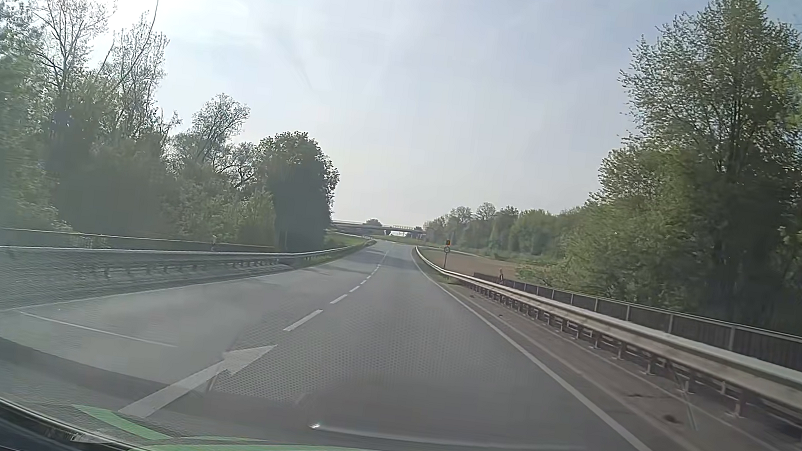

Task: Follow the waypoints while adhering to traffic rules and regulations

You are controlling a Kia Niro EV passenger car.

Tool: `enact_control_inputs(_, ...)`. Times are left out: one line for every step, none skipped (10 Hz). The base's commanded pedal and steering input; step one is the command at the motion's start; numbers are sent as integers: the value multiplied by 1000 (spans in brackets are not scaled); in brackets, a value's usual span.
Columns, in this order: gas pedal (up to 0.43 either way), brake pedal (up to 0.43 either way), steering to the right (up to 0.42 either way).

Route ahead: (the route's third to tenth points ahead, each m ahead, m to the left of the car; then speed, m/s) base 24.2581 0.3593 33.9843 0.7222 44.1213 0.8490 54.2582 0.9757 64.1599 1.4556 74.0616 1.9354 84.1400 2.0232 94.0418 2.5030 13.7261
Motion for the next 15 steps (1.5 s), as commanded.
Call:
enact_control_inputs(0,0,-1)
enact_control_inputs(0,0,0)
enact_control_inputs(0,0,0)
enact_control_inputs(0,0,-1)
enact_control_inputs(0,0,-2)
enact_control_inputs(0,0,-2)
enact_control_inputs(0,0,-2)
enact_control_inputs(0,0,-2)
enact_control_inputs(0,0,-2)
enact_control_inputs(0,0,-2)
enact_control_inputs(0,0,-2)
enact_control_inputs(0,0,-2)
enact_control_inputs(0,0,-2)
enact_control_inputs(59,0,-2)
enact_control_inputs(47,0,-2)
